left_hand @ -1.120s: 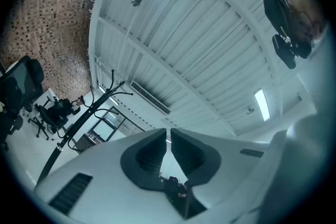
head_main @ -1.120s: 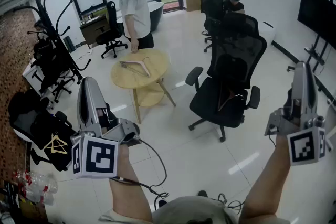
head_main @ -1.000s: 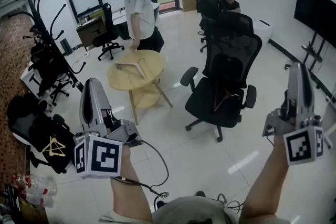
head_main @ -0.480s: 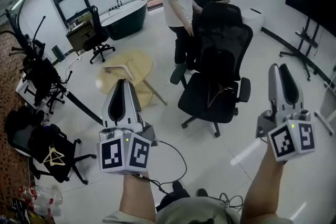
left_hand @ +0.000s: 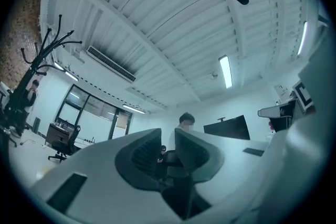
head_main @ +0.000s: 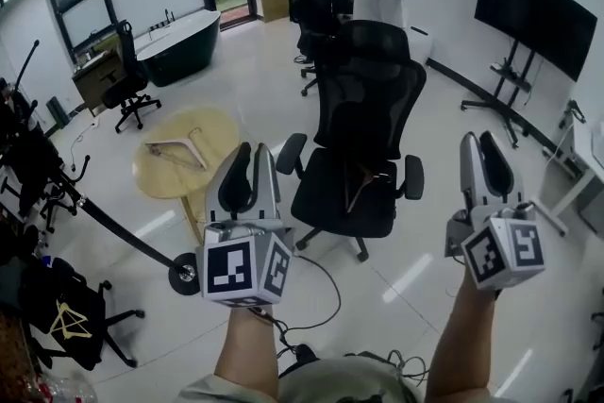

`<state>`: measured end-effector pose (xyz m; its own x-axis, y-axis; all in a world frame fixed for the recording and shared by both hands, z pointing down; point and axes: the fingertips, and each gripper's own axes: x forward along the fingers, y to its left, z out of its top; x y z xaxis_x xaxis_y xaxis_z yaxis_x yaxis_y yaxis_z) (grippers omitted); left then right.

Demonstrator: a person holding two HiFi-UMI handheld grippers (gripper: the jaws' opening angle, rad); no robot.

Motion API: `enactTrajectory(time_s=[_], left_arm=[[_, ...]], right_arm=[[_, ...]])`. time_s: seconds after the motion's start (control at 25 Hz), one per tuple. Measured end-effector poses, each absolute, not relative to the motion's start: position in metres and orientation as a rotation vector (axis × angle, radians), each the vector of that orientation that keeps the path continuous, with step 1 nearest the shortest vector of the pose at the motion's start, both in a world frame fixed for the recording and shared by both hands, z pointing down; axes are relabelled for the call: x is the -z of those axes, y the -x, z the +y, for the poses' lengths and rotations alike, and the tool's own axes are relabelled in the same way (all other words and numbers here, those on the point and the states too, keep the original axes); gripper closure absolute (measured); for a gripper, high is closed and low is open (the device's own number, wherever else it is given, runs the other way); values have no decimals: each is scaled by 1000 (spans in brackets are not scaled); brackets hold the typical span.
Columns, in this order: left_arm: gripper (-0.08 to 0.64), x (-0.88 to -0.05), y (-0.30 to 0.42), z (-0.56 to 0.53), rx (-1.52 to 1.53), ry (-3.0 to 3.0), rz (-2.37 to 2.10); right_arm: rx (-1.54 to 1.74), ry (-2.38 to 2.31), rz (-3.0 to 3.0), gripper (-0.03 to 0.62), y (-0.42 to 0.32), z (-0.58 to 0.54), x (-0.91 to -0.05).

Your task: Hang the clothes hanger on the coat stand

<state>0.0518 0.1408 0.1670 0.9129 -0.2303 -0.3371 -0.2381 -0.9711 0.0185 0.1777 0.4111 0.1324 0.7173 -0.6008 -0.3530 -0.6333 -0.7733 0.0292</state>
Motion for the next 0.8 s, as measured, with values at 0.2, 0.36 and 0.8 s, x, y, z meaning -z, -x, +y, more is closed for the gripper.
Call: enactTrajectory(time_s=[0.2, 0.36, 0.8], left_arm=[[465, -178, -78, 123, -474, 3065, 319], [465, -184, -102, 114, -439, 3058, 328], [465, -212, -261, 154, -343, 2980, 464]], right_arm=[[-449, 2909, 1009, 520, -192, 381, -144], [-409, 2936, 1053, 489, -216, 358, -155], [-323, 2878, 1249, 480, -396, 359, -203]])
